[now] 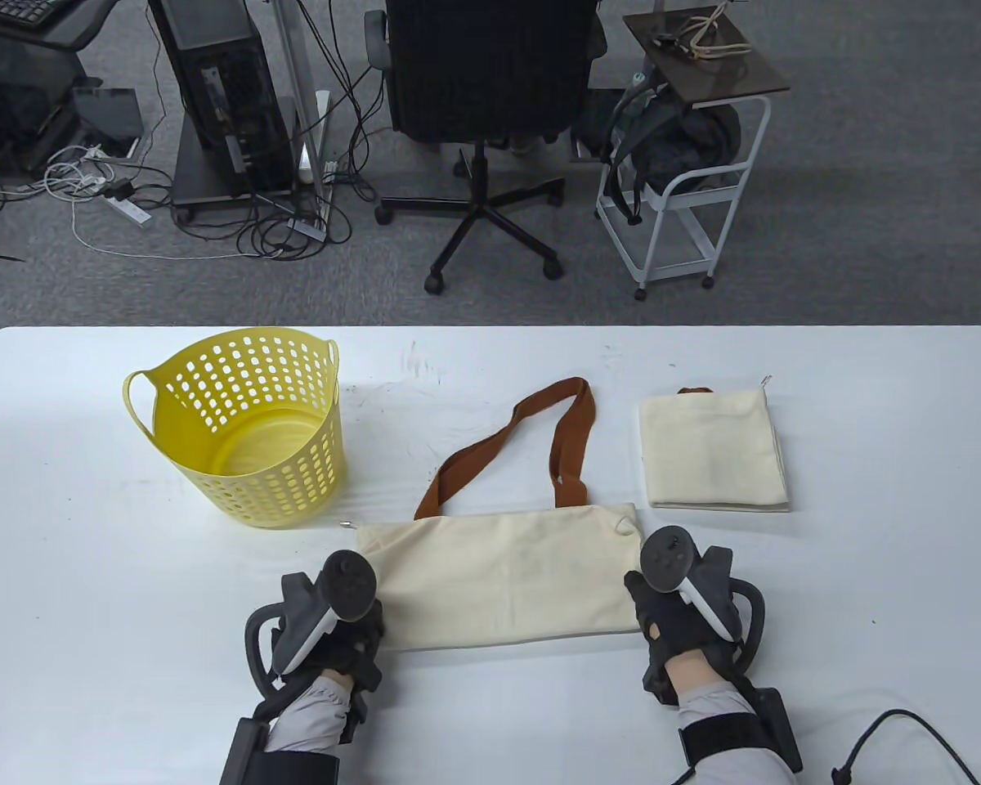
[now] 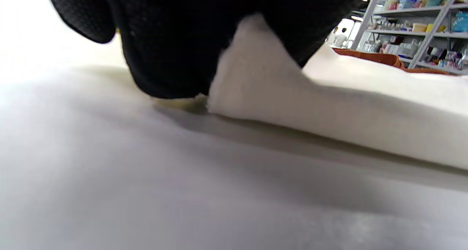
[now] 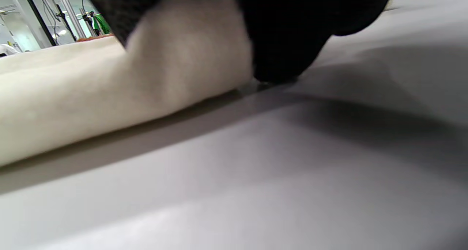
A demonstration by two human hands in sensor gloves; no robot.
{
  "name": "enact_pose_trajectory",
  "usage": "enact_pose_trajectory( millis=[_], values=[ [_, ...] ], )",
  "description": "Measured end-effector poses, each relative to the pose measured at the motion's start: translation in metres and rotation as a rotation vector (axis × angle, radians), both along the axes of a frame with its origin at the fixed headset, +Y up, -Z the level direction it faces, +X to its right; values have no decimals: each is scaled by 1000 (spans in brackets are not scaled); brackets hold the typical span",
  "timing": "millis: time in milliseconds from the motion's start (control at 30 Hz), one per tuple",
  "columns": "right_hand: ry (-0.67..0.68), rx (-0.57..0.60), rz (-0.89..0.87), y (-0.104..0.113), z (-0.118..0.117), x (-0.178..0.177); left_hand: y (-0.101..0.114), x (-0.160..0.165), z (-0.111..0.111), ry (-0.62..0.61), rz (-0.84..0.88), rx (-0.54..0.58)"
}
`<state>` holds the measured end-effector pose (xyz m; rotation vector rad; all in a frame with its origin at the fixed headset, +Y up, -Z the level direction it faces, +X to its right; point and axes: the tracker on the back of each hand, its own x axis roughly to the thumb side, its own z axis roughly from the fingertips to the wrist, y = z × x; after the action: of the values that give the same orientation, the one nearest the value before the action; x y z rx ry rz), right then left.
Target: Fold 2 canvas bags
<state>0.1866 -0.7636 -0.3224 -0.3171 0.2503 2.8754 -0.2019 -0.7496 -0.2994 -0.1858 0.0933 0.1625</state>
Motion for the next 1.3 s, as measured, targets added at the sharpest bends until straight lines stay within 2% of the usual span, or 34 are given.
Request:
enact_pose_trajectory(
  millis=[200,333,400,433,500,567,600,667,700,767,800,867,1000,1100,1300],
  values=[
    [-56,39,145,2,3,-1,4,11,2,-68,-248,-6],
    [1,133,211,8,11,-8,-1,6,-1,-83,-120,-60],
    [76,213,219,15,14,-19,-2,6,-1,-110,-87,-87],
    [158,240,174,18,16,-28,-3,6,-1,-129,-83,-95],
    [294,246,128,19,20,-45,-5,4,-2,-193,-17,-152],
    [498,170,55,14,21,-64,-9,3,-3,-240,85,-210],
    [611,86,23,9,21,-74,-12,3,-4,-263,125,-247],
    [738,-100,6,-4,22,-88,-14,5,-4,-302,170,-296],
    [749,-145,4,-8,22,-90,-15,5,-4,-314,178,-310],
    [713,-263,17,-21,20,-88,-16,6,-4,-335,199,-339],
    [699,-319,-38,-22,18,-83,-16,6,-3,-334,202,-342],
    [639,-322,-116,-21,16,-75,-17,5,-3,-334,223,-351],
    [514,-280,-164,-15,14,-61,-14,6,-3,-331,243,-332],
    [458,-204,-153,-8,14,-58,-9,10,-2,-333,245,-286],
    [415,-41,-14,6,14,-65,-3,23,1,-360,172,-219]
  ],
)
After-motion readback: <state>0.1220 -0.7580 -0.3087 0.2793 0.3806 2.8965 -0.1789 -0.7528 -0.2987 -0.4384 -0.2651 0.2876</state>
